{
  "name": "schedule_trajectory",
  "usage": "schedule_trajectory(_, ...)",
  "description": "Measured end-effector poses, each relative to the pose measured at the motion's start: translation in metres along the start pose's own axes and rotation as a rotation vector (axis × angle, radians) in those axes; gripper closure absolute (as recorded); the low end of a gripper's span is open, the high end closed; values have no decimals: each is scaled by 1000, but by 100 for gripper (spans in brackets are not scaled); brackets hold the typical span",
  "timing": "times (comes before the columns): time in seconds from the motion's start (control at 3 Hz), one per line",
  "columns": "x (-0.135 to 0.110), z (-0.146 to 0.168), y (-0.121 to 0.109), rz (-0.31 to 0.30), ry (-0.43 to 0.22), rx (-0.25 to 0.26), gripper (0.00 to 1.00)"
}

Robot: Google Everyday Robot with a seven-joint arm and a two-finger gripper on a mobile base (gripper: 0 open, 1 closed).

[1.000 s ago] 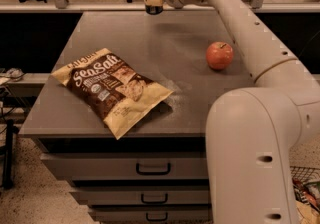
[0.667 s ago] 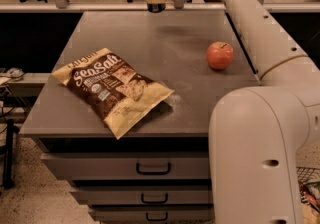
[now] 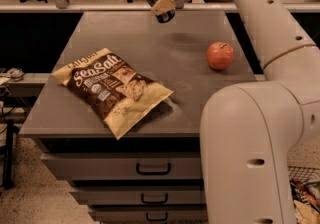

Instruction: Knock pepsi can over

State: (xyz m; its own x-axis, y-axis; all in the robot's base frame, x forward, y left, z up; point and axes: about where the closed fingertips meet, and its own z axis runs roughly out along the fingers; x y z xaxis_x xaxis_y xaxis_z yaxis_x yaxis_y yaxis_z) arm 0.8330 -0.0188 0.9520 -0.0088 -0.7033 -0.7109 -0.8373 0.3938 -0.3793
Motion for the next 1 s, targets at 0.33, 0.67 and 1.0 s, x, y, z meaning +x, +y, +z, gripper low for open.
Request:
schedule_trajectory(0.33, 19, -9, 20, -99, 142, -84, 100)
schedule_trajectory(0.67, 36, -10, 40, -221, 290, -170, 100)
schedule_trajectory(1.0, 49, -7, 54, -323, 396, -242, 89)
